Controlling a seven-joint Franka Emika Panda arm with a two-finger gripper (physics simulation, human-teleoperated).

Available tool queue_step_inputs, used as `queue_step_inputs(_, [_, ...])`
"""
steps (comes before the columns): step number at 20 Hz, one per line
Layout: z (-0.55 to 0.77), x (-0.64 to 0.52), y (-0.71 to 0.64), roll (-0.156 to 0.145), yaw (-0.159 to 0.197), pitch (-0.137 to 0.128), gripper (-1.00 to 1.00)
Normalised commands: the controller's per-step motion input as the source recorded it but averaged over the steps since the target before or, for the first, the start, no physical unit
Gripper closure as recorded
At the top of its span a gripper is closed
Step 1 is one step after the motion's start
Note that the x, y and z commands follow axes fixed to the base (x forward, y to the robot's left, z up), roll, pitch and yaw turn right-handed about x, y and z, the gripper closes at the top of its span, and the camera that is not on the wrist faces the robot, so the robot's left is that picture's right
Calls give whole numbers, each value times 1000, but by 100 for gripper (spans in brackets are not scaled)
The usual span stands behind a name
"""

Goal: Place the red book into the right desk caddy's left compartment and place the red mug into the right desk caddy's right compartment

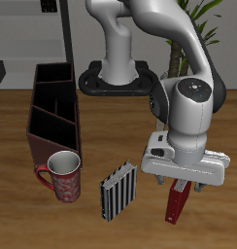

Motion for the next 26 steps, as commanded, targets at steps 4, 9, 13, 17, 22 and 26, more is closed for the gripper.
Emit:
queue_step_inputs(4, [-167,-18,2,-1,-12,24,100])
queue_step_inputs(9, [28,-26,-43,-8,13,-1,100])
queue_step_inputs(13, [224,-122,-66,3,-34,-10,100])
queue_step_inputs(17, [432,-216,-102,-23,35,-32,100])
queue_step_inputs(22, [424,-358,-156,13,37,-43,100])
queue_step_inputs(26, [258,-279,-172,18,41,-31,100])
